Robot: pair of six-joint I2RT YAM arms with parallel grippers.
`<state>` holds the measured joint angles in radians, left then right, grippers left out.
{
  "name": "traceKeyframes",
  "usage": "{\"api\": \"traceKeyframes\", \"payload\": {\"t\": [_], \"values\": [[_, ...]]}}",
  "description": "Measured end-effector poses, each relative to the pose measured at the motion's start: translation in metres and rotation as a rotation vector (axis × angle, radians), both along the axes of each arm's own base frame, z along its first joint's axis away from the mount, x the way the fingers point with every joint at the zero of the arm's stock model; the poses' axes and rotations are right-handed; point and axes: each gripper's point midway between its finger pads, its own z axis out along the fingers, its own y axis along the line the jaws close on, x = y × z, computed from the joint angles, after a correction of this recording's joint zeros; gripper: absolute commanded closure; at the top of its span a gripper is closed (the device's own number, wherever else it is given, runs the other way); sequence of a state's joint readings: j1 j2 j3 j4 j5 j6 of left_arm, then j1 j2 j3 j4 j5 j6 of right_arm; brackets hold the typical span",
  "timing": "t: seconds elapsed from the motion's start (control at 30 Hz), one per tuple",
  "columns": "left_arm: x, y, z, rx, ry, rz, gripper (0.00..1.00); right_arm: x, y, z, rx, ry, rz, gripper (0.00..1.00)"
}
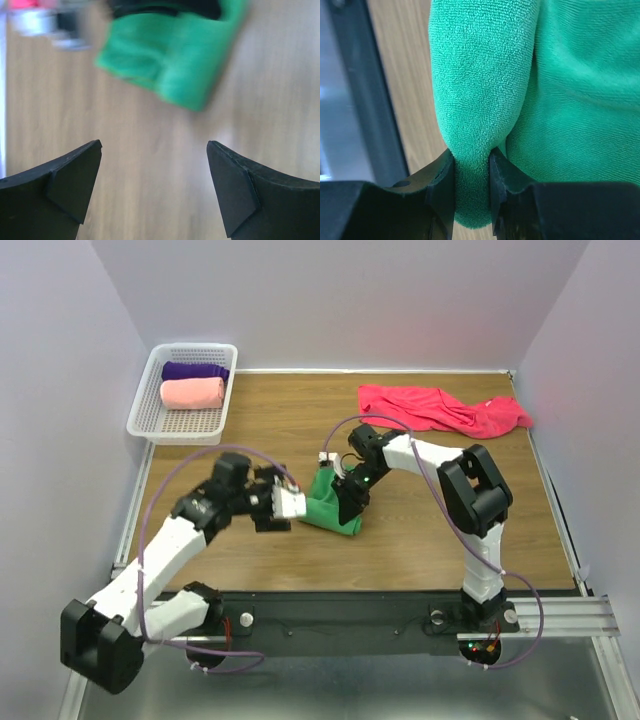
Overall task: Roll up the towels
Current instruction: Roll the towel
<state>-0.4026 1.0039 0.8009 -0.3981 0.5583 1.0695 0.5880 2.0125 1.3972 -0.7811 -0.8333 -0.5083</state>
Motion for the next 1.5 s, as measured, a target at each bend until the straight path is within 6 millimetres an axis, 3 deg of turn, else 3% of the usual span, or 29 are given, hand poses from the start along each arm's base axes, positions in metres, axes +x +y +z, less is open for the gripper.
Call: {"api": "traceKeyframes", "payload": {"t": [0.13, 0.2, 0.33, 0.63, 0.73, 0.9, 0.93, 1.07, 1.17, 1.33, 1.43, 1.5], "values": [[-0.045, -0.02, -0.056, 0.132, -0.059, -0.151, 0.01, 0.003, -0.004, 0.0, 0.044, 0.145, -0.015, 0.75], [-0.053, -0.028, -0.071, 0.186, -0.081, -0.188, 0.01, 0.004, -0.006, -0.002, 0.066, 0.217, -0.016, 0.75], [-0.051, -0.052, -0.089, 0.252, -0.103, -0.229, 0.01, 0.002, -0.011, -0.005, 0.096, 0.33, -0.023, 0.74], [-0.042, -0.102, -0.097, 0.251, -0.183, -0.282, 0.01, -0.012, -0.016, -0.004, 0.1, 0.423, -0.015, 0.73], [-0.042, -0.107, -0.108, 0.266, -0.177, -0.292, 0.02, -0.014, -0.017, -0.004, 0.099, 0.438, -0.016, 0.72], [-0.039, -0.115, -0.124, 0.293, -0.155, -0.295, 0.25, -0.015, -0.017, -0.004, 0.098, 0.442, -0.014, 0.7], [-0.037, -0.117, -0.127, 0.308, -0.137, -0.29, 0.33, -0.015, -0.017, -0.004, 0.098, 0.442, -0.014, 0.66], [-0.027, -0.13, -0.125, 0.32, -0.077, -0.253, 0.42, -0.014, -0.019, -0.005, 0.09, 0.439, -0.015, 0.51], [-0.035, -0.128, -0.127, 0.326, -0.033, -0.261, 0.48, -0.009, -0.022, -0.007, 0.067, 0.417, -0.016, 0.41], [-0.048, -0.127, -0.128, 0.333, 0.044, -0.293, 0.52, 0.013, -0.024, -0.001, 0.033, 0.354, -0.04, 0.29], [-0.058, -0.125, -0.128, 0.341, 0.1, -0.315, 0.54, 0.054, -0.025, 0.011, 0.042, 0.234, -0.078, 0.27], [-0.065, -0.124, -0.128, 0.348, 0.145, -0.334, 0.53, 0.093, -0.032, 0.028, 0.069, 0.133, -0.135, 0.23]]}}
